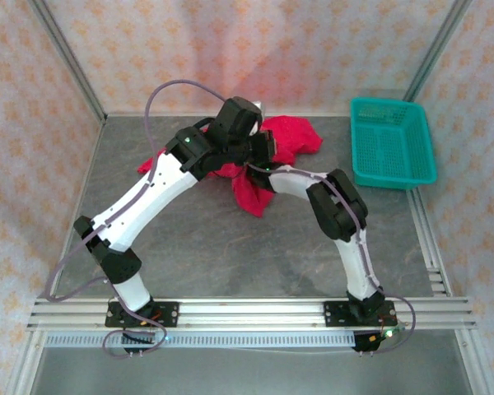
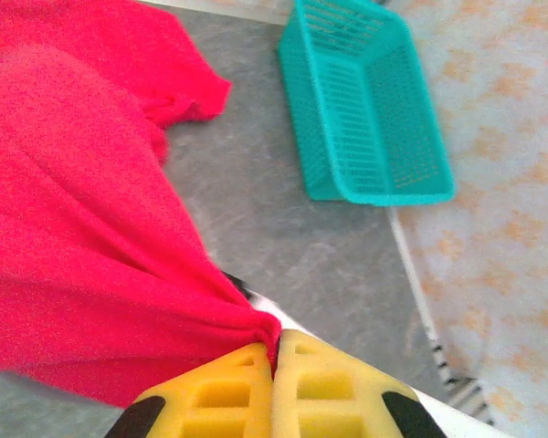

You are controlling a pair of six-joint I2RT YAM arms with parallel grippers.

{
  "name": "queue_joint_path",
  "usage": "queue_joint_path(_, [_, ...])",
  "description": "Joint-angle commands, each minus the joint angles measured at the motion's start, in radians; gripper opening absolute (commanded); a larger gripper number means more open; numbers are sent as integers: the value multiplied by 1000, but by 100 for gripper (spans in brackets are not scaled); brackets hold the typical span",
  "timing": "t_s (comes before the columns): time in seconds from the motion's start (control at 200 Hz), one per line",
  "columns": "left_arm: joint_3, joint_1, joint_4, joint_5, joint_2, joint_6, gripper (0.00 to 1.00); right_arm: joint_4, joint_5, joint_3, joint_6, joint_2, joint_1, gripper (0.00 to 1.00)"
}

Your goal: Fold the inside-out t-shirt

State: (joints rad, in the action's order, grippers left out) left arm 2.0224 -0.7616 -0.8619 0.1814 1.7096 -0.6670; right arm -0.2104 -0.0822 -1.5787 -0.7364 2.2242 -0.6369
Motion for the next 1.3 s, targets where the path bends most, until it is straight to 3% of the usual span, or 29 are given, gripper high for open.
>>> queue_joint_path(0.0, [52,-35,98,84,-54,-67,0,236,62,-125,-79,112,-15,79])
queue_joint_path(0.135, [112,-34,66,62,-76,-60,0,357,96,-220,-161,195,-33,82])
queue_joint_path(0.22, [113,-26,56,37,-102,-45,0,419,111,-249,-210,223,-32,75])
queue_joint_path(0.275, [97,-6,44,22,-121,-34,0,421,90,-247,-212,228,-26,56])
queue_joint_path(0.36, [25,48,62,21,-161,-41,0,418,30,-215,-189,199,-6,14])
queue_joint_path(0.43, [-53,102,92,13,-191,-39,0,395,-44,-145,-137,125,18,0])
queue_joint_path(0.595, [-202,270,131,22,-188,-23,0,331,-216,105,11,-191,73,0])
queue_joint_path(0.766, [-327,416,203,42,-85,-21,0,398,-356,250,141,-526,85,0])
queue_joint_path(0.906, [-330,492,172,22,78,4,0,466,-445,270,175,-750,94,0])
queue_joint_path(1.081, [-366,607,160,50,255,-22,0,495,-587,225,106,-964,160,0])
queue_joint_path(1.206, [-440,657,195,61,283,-46,0,508,-659,202,59,-1028,204,0])
queue_joint_path(1.296, [-486,662,202,50,273,-35,0,558,-620,187,92,-1056,227,0])
